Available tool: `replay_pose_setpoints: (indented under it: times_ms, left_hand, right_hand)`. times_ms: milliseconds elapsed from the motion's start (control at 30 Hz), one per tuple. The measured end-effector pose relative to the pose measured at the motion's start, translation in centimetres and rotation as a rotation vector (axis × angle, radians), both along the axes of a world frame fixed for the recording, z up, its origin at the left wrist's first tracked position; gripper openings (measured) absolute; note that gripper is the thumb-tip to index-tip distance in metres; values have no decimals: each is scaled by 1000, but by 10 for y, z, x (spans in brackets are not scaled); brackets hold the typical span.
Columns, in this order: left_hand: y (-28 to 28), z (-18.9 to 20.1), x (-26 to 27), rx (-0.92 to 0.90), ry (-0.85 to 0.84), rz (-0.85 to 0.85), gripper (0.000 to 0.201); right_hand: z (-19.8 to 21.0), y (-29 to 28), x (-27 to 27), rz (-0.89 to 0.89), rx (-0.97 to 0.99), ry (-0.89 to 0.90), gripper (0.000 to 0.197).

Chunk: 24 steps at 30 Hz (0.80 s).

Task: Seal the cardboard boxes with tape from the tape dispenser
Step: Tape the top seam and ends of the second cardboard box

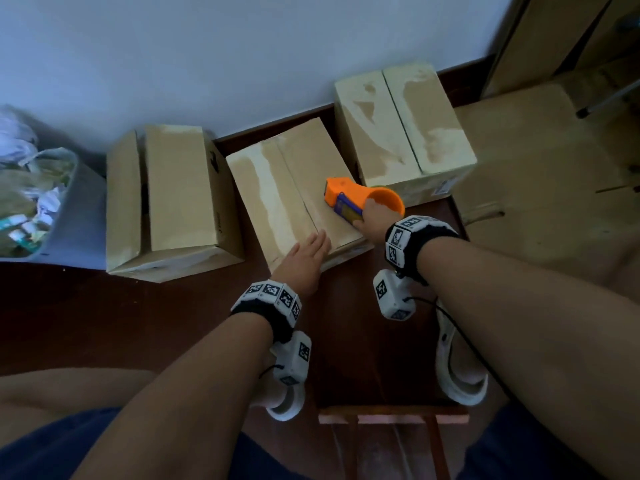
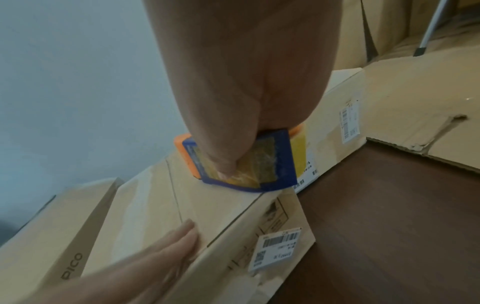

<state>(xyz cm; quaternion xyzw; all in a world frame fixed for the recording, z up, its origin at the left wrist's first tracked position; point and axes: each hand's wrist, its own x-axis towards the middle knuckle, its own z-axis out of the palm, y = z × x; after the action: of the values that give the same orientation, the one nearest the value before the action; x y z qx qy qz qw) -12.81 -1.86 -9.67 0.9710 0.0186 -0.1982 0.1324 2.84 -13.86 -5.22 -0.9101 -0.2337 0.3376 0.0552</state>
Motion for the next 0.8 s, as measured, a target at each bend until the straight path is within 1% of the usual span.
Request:
replay_pose_setpoints:
  times_ms: [33,67,100,133,167,200,233,267,333,433,533,700,800]
  left_hand:
    - [-1,6,3,-98,-63,78,58]
    - [-4,13,5,-237,-138,233,47]
    - [-9,20,6,-420,-191,438,38]
    - [-15,26,6,-643,-161,651,32]
    - [-22,29,5,-886,-56,830,30]
    - [-30,28,2,-1074,75,984,29]
    - [-37,23,0,-1199,166,1109,29]
    - [-41,16,0,-1284,197,1212,29]
    - [-45,5,3,-1427,169,1355,28]
    - [-50,-4,9,-1536,138,1436,29]
    - [-53,-15,15,-1567,138,1515,28]
    - [-48,-27,31,-1491,167,1593,31]
    - [-36,-34,28,-1407,177,1694,34]
  right_hand:
    - [0,0,0,-7,-1,11,46]
    - [0,1,0,-13,1,20,48]
    - [1,1,1,-19,1,24,49]
    - [1,1,1,-25,-1,24,50]
    - [0,0,1,-29,-3,24,50]
    - [0,0,1,-27,-3,22,51]
    - [-1,0,0,-22,-2,18,51]
    - [-2,-1,0,-18,3,13,50]
    - [-4,-2,1,-16,12,8,49]
    - [-7,-2,2,-17,16,19,51]
    - [-11,-2,4,-21,33,28,49]
    - [-15,0,4,-32,32,22,45]
    - [-16,1,1,-45,32,12,45]
